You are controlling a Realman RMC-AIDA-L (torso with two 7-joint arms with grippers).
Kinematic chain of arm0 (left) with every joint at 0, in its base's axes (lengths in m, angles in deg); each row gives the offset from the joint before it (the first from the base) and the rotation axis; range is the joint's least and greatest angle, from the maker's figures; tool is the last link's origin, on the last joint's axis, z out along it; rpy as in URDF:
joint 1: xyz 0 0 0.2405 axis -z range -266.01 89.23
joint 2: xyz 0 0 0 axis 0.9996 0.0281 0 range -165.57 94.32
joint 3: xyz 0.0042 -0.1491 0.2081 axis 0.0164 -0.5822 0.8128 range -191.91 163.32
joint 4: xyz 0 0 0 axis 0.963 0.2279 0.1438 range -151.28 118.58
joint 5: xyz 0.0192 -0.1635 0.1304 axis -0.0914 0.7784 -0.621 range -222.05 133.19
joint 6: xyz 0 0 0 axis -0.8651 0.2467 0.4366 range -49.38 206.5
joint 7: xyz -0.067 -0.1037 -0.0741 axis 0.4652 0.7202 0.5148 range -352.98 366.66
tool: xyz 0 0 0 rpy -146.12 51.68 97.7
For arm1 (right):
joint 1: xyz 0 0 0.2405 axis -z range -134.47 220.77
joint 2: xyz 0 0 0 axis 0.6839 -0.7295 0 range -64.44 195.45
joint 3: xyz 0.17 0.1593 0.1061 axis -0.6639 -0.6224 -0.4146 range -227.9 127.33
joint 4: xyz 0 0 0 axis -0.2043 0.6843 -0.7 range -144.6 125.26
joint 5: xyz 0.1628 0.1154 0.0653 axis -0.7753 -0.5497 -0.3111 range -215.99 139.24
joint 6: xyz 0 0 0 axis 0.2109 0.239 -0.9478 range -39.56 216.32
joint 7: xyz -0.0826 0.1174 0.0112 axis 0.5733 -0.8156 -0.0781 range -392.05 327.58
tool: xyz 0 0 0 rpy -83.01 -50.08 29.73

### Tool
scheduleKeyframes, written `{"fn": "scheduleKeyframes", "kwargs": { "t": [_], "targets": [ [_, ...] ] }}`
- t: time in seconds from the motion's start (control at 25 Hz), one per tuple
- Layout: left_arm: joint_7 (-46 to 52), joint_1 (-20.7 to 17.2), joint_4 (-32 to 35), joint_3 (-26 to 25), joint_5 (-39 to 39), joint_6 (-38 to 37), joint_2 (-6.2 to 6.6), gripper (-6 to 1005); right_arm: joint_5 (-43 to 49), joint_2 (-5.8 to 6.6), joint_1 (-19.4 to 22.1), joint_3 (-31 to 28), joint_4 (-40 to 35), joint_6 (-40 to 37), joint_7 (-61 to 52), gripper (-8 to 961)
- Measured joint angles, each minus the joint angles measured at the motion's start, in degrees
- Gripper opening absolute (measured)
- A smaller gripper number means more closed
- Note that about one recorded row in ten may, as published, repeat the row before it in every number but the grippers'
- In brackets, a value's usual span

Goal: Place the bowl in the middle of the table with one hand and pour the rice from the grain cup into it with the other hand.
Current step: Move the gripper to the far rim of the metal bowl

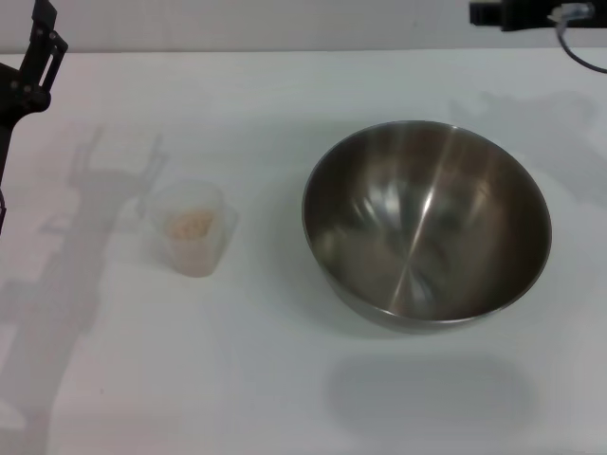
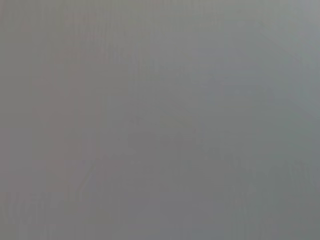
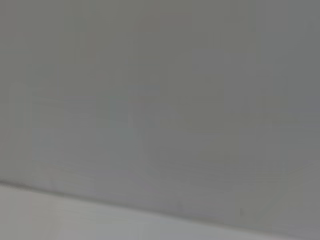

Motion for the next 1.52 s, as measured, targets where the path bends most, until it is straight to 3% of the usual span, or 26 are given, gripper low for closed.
{"fn": "scheduleKeyframes", "kwargs": {
  "t": [0.32,0.4,0.52,0.6,1.52],
  "targets": [
    [1.83,0.47,0.00,-0.59,0.01,-0.01,0.16,834,-0.43,1.22,-8.40,-13.50,5.39,21.57,8.22,533],
    [1.84,0.72,0.14,-0.94,0.01,-0.01,0.17,834,-0.43,1.48,-9.25,-13.53,6.64,23.33,8.99,544],
    [1.85,0.99,0.50,-1.05,0.01,-0.01,0.17,834,1.45,1.74,-11.51,-12.98,9.94,27.58,11.00,660],
    [1.87,1.03,0.58,-1.05,0.00,-0.01,0.16,834,2.28,1.62,-11.79,-12.79,10.32,28.03,11.33,737],
    [4.10,0.48,0.86,-1.19,0.09,-0.21,0.15,833,5.46,1.00,-13.88,-11.20,22.84,26.19,18.30,710]
  ]
}}
